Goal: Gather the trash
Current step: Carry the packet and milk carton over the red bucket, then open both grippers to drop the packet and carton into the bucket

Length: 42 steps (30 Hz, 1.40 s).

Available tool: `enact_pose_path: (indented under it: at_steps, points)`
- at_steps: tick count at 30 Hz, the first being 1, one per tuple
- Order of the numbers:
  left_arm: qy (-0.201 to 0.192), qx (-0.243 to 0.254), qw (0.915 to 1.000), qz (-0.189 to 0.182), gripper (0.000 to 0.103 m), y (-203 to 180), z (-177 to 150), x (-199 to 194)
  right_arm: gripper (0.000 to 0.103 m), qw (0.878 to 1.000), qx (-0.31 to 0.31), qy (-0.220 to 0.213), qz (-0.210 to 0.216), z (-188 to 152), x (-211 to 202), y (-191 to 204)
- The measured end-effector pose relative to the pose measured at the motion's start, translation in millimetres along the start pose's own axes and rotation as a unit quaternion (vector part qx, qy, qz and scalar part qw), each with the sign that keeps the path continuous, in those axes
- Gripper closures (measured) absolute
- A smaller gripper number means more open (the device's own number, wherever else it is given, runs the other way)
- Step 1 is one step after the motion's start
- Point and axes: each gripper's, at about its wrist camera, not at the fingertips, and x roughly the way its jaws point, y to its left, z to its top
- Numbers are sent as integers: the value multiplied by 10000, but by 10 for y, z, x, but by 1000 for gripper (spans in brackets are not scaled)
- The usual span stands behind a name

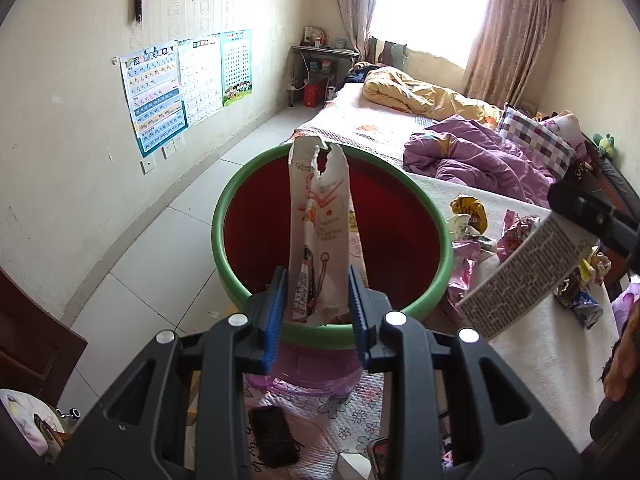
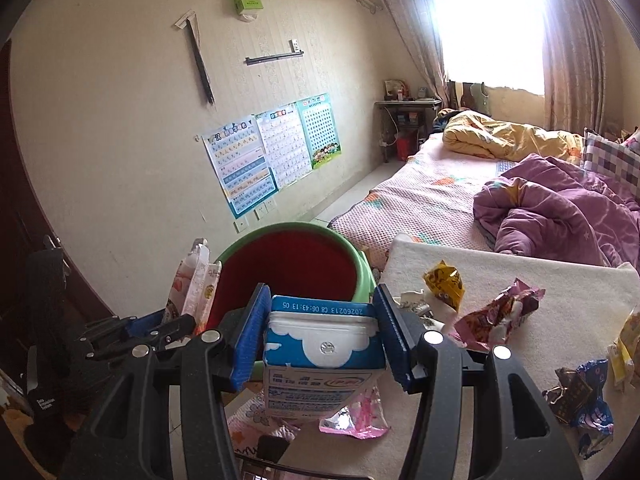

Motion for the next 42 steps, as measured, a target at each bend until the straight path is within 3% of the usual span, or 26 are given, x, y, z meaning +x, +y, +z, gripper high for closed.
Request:
enact_pose_path:
  at_steps: [16,34,37,39,42]
  points:
    - [276,164,9995,-6,74,109,52,319,51,9995,-295,-5,-76,335,475,223]
    - [683,181,9975,-3,73,124,12,541,51,9990,-255,377,14,197,864,333]
    - [678,188,9975,50,69,128,12,562,49,9990,-223,389,-6,198,883,320]
    - [650,178,9977,69,50,128,34,573,48,9991,-188,383,-28,193,881,299]
    - [521,202,9984,113,42,136,60,540,44,9994,-125,330,-27,194,837,265]
